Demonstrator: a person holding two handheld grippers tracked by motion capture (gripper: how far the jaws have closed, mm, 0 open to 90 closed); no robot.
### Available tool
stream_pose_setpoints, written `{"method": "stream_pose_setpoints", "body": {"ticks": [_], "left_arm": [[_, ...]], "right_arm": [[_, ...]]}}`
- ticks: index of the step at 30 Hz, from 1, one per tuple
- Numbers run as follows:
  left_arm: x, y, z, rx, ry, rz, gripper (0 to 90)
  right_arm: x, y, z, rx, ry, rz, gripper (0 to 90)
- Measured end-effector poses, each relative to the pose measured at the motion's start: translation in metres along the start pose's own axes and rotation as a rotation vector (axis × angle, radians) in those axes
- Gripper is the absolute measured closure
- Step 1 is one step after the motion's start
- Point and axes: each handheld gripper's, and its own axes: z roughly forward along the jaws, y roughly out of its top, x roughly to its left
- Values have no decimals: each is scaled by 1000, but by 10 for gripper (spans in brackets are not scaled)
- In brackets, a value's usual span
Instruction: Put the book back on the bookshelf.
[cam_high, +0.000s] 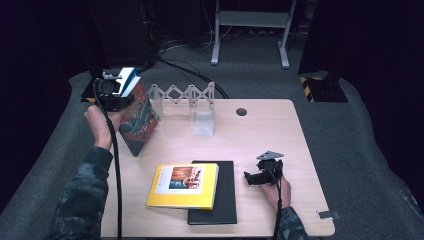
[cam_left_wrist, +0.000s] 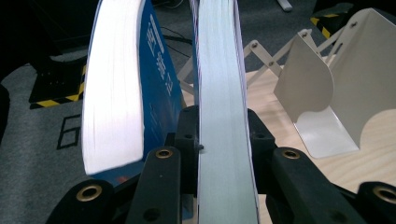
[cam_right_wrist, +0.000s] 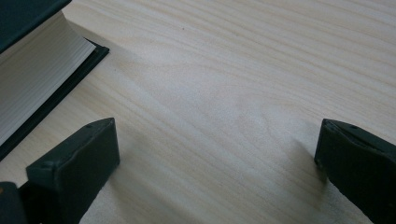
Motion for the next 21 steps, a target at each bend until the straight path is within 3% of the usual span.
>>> {"method": "stream_pose_setpoints", "body": {"ticks": [9, 21], "left_arm": [[0, 13, 14, 11, 56, -8, 726], [-5, 28, 40, 7, 89, -39, 726]], "right_arm": [[-1, 0, 0, 9, 4, -6, 0], [-2, -1, 0, -1, 8, -29, 0]]}}
